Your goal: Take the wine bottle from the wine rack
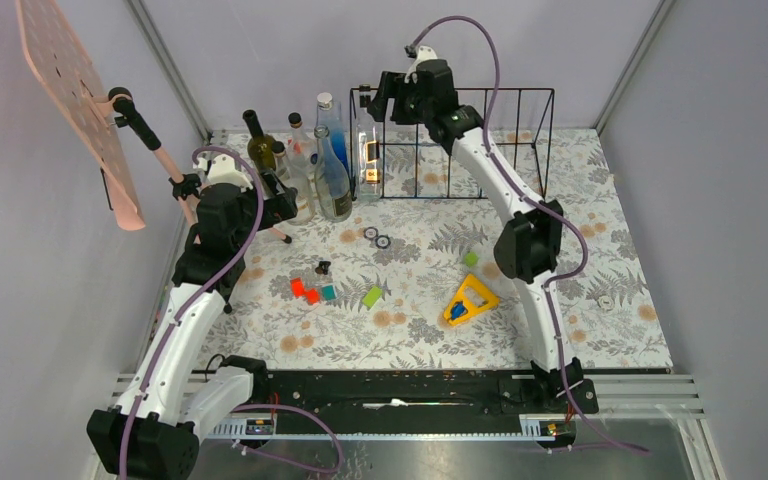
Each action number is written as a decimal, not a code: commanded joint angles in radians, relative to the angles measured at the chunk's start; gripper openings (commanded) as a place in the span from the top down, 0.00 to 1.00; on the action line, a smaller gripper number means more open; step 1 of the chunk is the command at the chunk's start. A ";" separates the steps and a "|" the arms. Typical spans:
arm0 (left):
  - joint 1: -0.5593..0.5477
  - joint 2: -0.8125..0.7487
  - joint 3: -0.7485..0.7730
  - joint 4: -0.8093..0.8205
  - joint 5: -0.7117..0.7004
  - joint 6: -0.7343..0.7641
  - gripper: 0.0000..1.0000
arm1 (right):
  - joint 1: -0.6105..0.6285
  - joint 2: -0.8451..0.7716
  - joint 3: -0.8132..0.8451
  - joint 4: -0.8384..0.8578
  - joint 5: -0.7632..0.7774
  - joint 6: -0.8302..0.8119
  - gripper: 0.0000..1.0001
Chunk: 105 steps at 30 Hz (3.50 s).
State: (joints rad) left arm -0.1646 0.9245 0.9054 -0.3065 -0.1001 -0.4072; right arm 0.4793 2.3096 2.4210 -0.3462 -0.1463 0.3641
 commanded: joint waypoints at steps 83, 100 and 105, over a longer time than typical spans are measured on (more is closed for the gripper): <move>0.025 -0.003 0.003 0.003 0.066 0.007 0.01 | 0.083 0.026 -0.136 0.701 0.033 -0.203 0.97; 0.025 0.000 0.003 -0.002 0.060 0.010 0.01 | 0.145 -0.374 -0.801 0.962 0.054 -0.308 0.99; 0.025 0.003 0.003 -0.003 0.060 0.010 0.01 | 0.172 -0.417 -0.874 0.985 0.045 -0.349 0.99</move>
State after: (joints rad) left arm -0.1452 0.9333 0.9054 -0.3439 -0.0437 -0.4072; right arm 0.6132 1.9976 1.5730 0.4900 -0.0891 0.0326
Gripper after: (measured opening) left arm 0.985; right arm 0.383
